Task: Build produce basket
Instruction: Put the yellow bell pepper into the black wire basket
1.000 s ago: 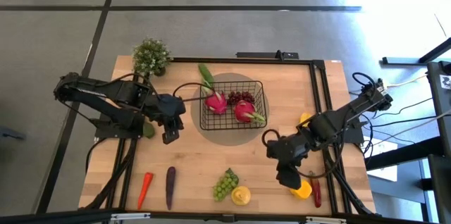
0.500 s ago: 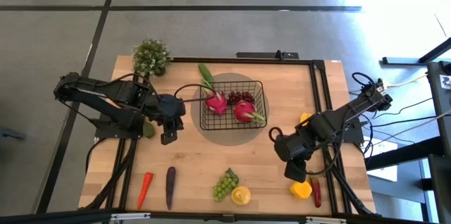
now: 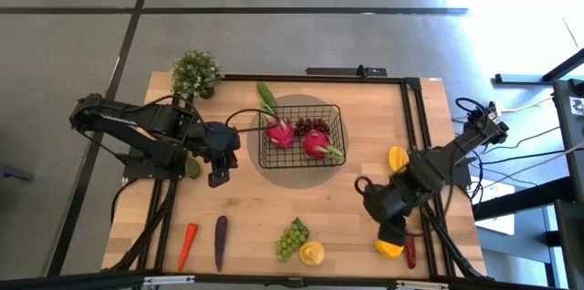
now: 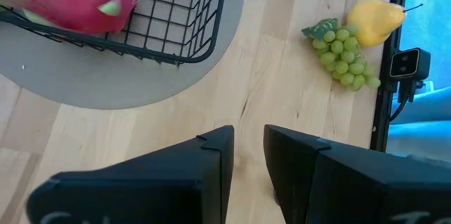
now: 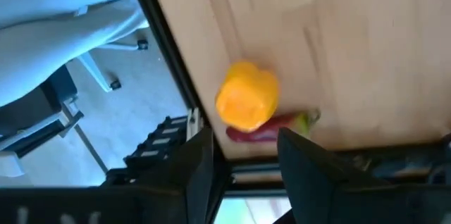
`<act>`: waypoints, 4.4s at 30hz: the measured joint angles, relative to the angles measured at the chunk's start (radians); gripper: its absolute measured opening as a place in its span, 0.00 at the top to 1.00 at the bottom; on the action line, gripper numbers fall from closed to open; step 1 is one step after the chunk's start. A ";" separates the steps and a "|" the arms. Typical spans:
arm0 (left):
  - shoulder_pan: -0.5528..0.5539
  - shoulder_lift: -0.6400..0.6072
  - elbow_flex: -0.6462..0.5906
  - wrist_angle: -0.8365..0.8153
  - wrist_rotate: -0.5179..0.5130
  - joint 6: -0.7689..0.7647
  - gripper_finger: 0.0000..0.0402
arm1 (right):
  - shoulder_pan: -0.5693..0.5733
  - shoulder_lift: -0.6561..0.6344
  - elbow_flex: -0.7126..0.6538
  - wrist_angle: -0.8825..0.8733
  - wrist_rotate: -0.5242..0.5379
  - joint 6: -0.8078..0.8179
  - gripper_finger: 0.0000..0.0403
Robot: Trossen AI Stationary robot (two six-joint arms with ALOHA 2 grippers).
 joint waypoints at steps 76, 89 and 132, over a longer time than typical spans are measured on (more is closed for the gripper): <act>0.000 0.000 0.001 0.008 0.000 0.000 0.83 | 0.321 0.066 -0.278 0.353 0.179 0.910 0.20; 0.000 0.000 0.001 0.008 0.000 0.000 0.83 | 0.328 0.064 -0.363 0.396 0.207 0.857 0.21; 0.000 0.000 0.001 0.011 0.000 0.000 0.83 | 0.327 0.031 -0.428 0.525 0.277 0.814 0.05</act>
